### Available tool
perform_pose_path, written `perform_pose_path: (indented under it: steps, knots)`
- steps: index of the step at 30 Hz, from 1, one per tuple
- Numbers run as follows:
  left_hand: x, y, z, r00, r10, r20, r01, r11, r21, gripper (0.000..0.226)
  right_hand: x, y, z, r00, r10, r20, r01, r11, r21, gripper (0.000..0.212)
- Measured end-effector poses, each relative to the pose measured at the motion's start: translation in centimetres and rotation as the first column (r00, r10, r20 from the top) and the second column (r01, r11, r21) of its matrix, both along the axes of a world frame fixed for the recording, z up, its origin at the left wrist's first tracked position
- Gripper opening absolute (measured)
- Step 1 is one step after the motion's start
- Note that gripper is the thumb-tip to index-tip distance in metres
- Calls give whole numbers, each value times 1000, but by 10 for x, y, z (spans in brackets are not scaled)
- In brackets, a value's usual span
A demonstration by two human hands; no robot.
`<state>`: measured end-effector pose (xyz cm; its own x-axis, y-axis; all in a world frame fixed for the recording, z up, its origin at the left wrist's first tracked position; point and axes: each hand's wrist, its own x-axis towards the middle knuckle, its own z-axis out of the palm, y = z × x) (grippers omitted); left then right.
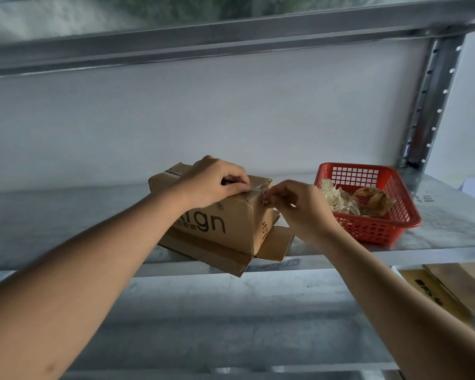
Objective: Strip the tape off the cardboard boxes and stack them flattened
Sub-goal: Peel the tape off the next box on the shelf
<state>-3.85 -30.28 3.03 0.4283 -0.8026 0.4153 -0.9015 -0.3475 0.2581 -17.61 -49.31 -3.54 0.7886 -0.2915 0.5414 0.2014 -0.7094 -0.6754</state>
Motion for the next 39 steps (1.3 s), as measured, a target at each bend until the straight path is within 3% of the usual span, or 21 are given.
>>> perform_pose_path:
  steps: [4,7,10,13,16,20,23,27,34,39]
  knots:
    - [-3,-1,0,1000,15,-27,-14,1000,10,12,-1,9,-9,1000,13,9,-15,964,265,11]
    - [-7,0,-1,997,48,-66,-48,999,6,17,1,18,-12,997,-79,18,69,946,317,7]
    - [-17,0,-3,988,49,-149,-49,999,5,50,3,24,-12,994,-111,-6,105,921,376,4]
    - [-27,1,-6,991,46,-128,-46,999,3,74,3,24,-11,997,-71,-10,69,915,397,6]
    - [-30,3,-12,993,50,-111,-56,997,-52,69,5,23,-8,999,-21,-41,31,962,271,11]
    - [-34,0,-13,997,48,-65,-50,998,-35,59,5,18,-4,993,-81,-81,72,991,-111,19]
    - [-34,-2,-14,997,36,-67,-37,999,-21,55,-3,12,2,994,-85,-64,50,907,-419,16]
    - [-30,-3,-15,990,-27,-139,24,1000,-20,58,-18,5,19,996,-75,-50,23,745,-667,27]
    - [-22,-11,-13,960,-73,-271,74,997,-5,44,-14,-6,53,998,-49,27,53,687,-725,40]
    - [-20,-12,-20,975,-10,-222,20,999,43,56,6,-14,55,998,63,5,-46,779,-626,13]
